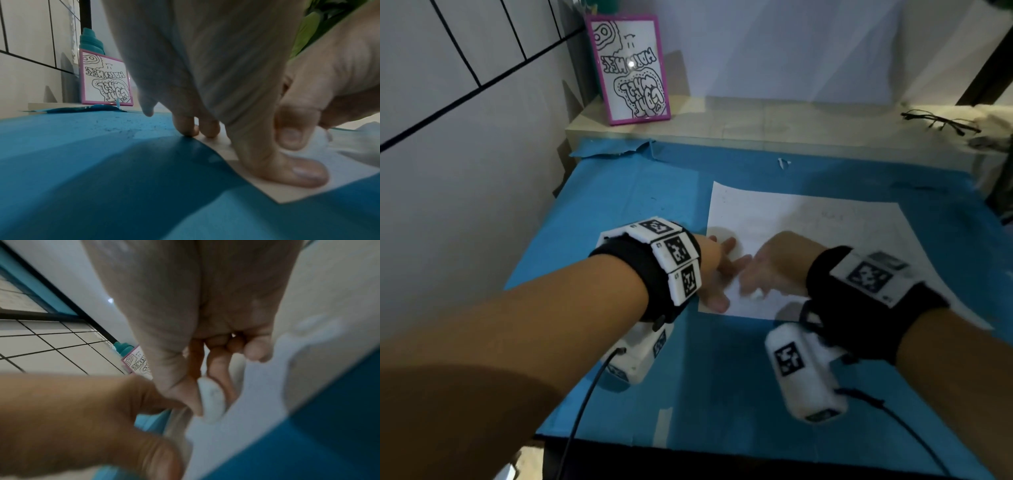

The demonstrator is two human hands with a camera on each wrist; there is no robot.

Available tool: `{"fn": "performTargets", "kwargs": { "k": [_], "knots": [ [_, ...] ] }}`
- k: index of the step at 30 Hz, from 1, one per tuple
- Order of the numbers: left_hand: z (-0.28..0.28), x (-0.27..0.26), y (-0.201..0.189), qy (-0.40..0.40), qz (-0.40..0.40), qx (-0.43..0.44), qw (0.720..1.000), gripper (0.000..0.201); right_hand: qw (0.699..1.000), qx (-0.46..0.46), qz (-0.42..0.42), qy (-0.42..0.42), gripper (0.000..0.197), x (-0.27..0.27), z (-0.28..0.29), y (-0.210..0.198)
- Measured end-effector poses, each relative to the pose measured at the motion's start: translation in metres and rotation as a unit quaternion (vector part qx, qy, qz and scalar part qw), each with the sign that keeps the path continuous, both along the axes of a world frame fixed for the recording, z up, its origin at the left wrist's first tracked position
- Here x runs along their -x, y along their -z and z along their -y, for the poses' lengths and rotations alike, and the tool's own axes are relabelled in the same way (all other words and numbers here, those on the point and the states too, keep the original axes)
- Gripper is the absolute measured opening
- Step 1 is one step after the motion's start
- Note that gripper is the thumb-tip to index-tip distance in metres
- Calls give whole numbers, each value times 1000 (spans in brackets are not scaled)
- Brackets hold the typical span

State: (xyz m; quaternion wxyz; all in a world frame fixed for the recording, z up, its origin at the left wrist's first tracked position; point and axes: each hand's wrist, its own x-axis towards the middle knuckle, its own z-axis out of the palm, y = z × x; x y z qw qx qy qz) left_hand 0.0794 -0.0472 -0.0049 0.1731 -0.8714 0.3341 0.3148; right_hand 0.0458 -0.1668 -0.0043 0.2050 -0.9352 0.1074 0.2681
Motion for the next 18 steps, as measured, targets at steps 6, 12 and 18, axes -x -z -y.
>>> {"fn": "performTargets", "kwargs": {
  "k": [6,12,18],
  "knots": [
    [3,1,-4,2,0,-18,1000,74,999,13,24,-26,14,-2,2,1],
    [0,-2,3,1,-14,-4,1000,83,998,55,42,-13,23,1,20,-7],
    [1,0,0,-2,-11,-16,1000,82,998,49,15,-26,24,6,19,-1]
  ]
}}
